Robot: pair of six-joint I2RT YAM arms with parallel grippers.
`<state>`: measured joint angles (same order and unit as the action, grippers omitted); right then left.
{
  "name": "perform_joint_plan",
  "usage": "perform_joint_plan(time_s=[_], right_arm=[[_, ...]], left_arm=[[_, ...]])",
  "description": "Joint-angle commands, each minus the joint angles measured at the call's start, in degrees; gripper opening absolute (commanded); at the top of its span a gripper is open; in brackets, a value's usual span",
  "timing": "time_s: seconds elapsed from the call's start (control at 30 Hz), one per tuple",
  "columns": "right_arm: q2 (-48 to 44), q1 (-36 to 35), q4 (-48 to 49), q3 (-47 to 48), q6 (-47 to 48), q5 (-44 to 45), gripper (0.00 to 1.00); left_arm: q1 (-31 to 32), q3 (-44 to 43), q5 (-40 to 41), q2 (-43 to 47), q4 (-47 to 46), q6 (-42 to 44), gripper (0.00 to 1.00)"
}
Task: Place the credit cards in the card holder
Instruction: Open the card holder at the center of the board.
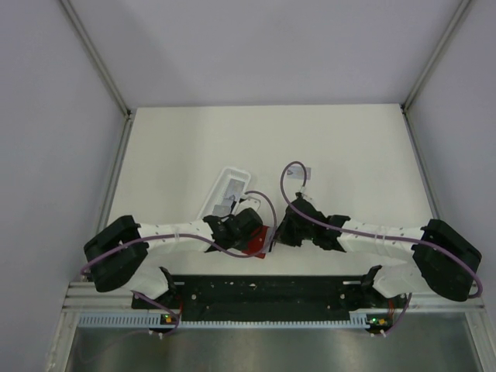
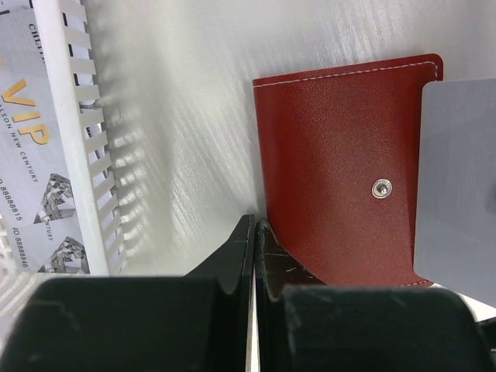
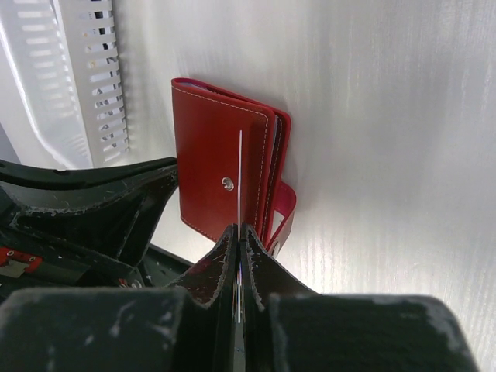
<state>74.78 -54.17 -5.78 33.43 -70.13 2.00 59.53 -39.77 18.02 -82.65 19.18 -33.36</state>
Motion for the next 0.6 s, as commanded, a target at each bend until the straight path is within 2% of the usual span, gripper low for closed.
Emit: perform_joint_plan(time_s=[0.0,0.4,0.57], right_arm=[[-0.5,0.5,-0.5,0.7,0.2,0.7,0.0],[-6.8,0.6,-7.2,-0.7,0.4,4.3,0.0],[-5.8,0.7,-7.2,-0.9,0.4,4.2,0.0]], left_arm=[[0.6,-0.5,-2.3,-1.4,-0.8,-1.7,0.0],[0.6,-0.6,-1.6,-1.5,-0.2,-1.8,0.0],[0.6,-0.7,-1.6,-1.5,-0.2,-1.8,0.0]])
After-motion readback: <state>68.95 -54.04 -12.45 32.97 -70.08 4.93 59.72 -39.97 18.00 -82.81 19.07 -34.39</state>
